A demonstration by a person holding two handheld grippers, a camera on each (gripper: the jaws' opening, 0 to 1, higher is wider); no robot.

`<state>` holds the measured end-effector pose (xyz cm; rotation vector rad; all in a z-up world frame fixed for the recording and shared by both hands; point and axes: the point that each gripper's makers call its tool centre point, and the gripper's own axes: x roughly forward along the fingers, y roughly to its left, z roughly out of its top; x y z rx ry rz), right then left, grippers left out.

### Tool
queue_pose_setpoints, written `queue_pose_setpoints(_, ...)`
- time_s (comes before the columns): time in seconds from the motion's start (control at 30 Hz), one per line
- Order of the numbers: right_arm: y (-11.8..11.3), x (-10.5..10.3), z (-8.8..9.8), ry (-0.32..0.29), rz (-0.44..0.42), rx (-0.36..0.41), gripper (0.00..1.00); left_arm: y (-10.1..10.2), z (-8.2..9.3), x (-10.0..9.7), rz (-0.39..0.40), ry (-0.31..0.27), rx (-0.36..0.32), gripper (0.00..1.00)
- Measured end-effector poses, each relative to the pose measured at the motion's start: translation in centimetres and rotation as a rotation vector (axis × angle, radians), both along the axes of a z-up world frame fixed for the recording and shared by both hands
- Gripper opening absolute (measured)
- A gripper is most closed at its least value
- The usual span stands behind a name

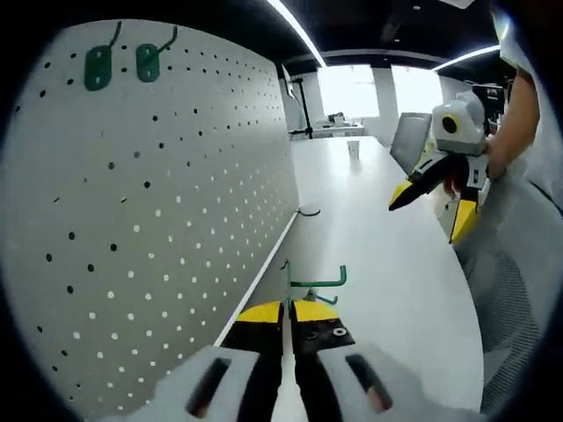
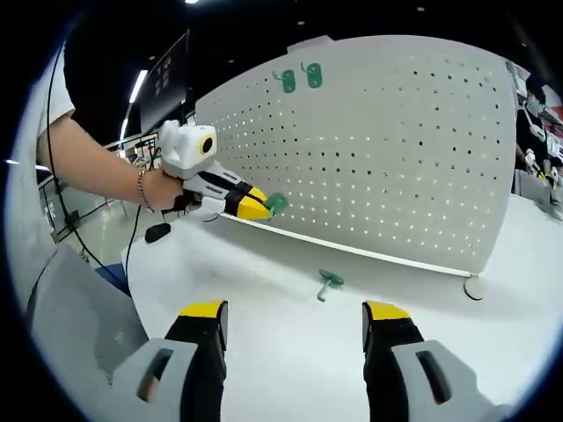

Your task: Insert the hook assembly into the mounting plate slot until the hook locks in place.

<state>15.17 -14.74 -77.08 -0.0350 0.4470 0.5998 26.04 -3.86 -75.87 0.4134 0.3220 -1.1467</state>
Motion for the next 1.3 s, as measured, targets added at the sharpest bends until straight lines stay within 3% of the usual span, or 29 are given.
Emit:
queue_pose_setpoints(0.43,0.1,-0.1,0.0,0.001,0.008,-0.013,0.6,0.6,4.5,-1.0,0.076,-0.059,-0.152,0.02)
queue_pose_setpoints(0.73,0.2,-0.2,0.0,-0.001,0.012,-0.015,0.6,1.3,6.5,-2.3,0.109,-0.066,-0.236,0.02)
queue_pose_setpoints(1.03,0.3,-0.2,0.1,-0.001,0.015,-0.014,0.6,2.3,10.5,-2.8,0.172,-0.11,-0.363,0.02)
queue_pose_setpoints(1.17,0.2,-0.1,0.2,-0.005,0.01,-0.008,0.6,2.8,12.2,-2.8,0.212,-0.102,-0.441,0.02)
queue_pose_setpoints(1.3,0.1,-0.1,0.3,-0.009,0.007,-0.006,0.6,2.8,13.6,-3.4,0.22,-0.13,-0.467,0.02)
